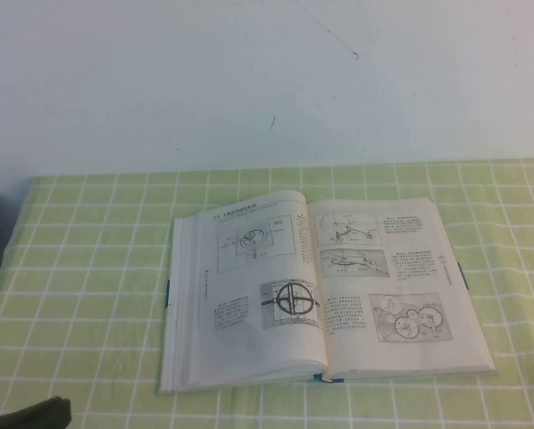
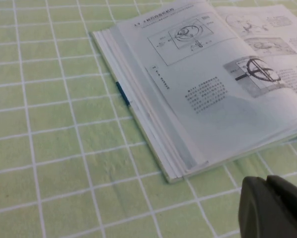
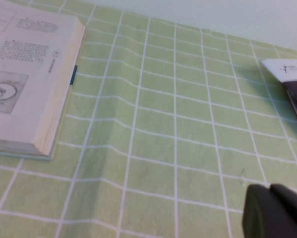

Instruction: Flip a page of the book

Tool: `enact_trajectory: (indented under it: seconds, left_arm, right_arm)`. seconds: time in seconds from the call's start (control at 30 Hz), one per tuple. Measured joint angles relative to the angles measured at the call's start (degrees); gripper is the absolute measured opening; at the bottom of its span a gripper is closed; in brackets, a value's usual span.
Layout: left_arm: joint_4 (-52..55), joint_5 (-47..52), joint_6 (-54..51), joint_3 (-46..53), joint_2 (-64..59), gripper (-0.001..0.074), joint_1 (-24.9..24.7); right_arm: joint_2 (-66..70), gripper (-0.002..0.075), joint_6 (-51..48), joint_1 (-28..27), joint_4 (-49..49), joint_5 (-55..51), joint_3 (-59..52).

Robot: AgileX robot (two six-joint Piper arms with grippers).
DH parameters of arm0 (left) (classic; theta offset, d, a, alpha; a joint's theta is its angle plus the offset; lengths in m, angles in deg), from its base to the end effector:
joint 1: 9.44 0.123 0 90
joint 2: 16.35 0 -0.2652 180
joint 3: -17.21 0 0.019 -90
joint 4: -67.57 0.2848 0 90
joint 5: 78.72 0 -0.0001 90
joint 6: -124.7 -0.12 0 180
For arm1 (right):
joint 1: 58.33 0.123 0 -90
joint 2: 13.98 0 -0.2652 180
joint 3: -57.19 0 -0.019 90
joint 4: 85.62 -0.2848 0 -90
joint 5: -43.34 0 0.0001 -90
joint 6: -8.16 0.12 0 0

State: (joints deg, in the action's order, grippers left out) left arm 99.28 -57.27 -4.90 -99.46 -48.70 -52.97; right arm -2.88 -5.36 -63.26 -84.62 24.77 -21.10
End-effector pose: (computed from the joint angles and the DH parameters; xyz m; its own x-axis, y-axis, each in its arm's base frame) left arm 0.1382 -0.0994 0.2073 -0.4701 -0.0274 -0.8822 0.4101 0.8783 -0.2458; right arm 0.1379 -0.0126 0.1590 -0.3202 -0.2231 -0.9207 0.0116 0.9709 -0.2393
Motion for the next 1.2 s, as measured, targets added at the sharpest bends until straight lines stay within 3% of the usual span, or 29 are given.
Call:
enact_trajectory:
  seconds: [0.1,0.27,0.43,0.73,0.93,1.2]
  left_arm:
    - [-12.5,-1.3,-17.5,2.2,4.3,-0.0003,5.6]
    - [-29.1,-12.1,-38.7,9.8,11.0,-0.0003,20.6]
    - [-31.0,-17.8,-41.3,14.6,14.8,-0.0003,32.8]
    - [-31.7,-13.9,-43.4,14.6,17.2,-0.0003,47.5]
    - [-36.1,-6.4,-50.9,14.6,22.0,-0.0003,53.1]
    - [-38.8,-3.9,-56.7,14.6,24.4,-0.0003,53.6]
  right_arm:
    - [0.0,-0.0003,0.0,0.0,0.0,0.0,0.0]
    - [0.0,-0.0003,0.0,0.0,0.0,0.0,0.0]
    - [0.0,-0.0003,0.1,0.0,0.0,-0.1,0.1]
    - [0.0,-0.0003,0.1,0.0,0.0,-0.1,0.1]
    - [0.0,-0.0003,0.1,0.0,0.0,-0.1,0.1]
    - [0.0,-0.0003,0.1,0.0,0.0,-0.1,0.1]
